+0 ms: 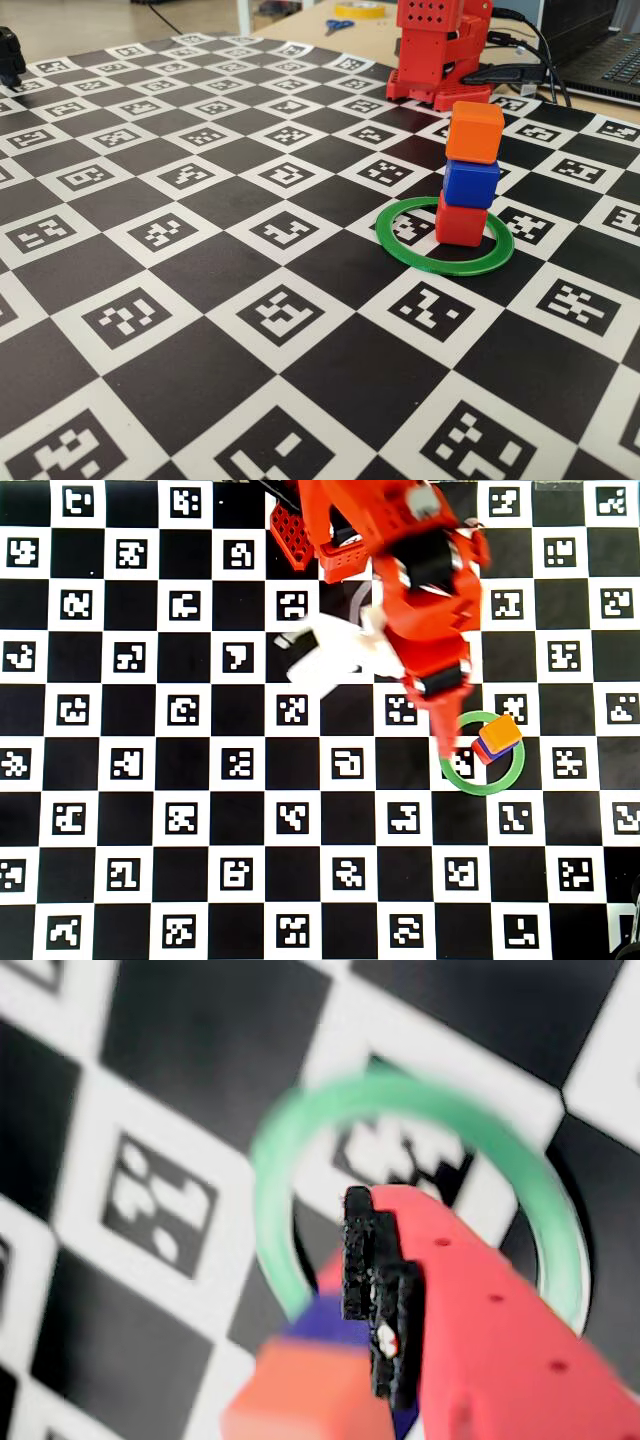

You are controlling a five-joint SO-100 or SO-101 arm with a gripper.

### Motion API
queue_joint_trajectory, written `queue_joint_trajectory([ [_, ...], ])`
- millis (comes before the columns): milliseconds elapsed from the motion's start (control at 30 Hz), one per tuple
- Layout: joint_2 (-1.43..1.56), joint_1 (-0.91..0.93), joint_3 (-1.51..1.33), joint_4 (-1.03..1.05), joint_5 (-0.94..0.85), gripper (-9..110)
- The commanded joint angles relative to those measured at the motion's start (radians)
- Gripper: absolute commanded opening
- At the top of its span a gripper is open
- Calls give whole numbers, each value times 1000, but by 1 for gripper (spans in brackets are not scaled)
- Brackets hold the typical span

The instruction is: Grab the red cube then put it in the green circle then put the blue cube on top and finally the orange cube on top

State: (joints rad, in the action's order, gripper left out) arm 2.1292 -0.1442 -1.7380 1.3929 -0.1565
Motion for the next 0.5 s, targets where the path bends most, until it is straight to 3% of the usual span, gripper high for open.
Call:
queue_joint_trajectory([
  [0, 140, 97, -44, -37, -72, 15],
  [100, 210, 152, -115, -61, -121, -1],
  [167, 242, 175, -144, -67, -160, -5],
  [467, 466, 258, -413, -146, -518, -6],
])
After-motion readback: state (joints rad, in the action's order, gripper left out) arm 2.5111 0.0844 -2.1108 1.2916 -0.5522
